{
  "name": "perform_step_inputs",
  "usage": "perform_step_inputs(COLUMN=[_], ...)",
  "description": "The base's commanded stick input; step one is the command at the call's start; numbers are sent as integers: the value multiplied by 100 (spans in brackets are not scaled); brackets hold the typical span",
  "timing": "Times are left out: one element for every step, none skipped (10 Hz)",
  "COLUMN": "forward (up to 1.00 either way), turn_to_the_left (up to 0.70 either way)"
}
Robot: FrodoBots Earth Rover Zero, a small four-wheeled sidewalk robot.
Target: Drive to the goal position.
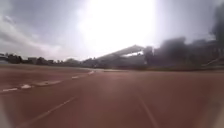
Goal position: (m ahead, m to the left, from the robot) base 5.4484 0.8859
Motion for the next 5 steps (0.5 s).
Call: perform_step_inputs(forward=[70, 70, 70, 70, 70], turn_to_the_left=[0, 0, 0, 0, 0])
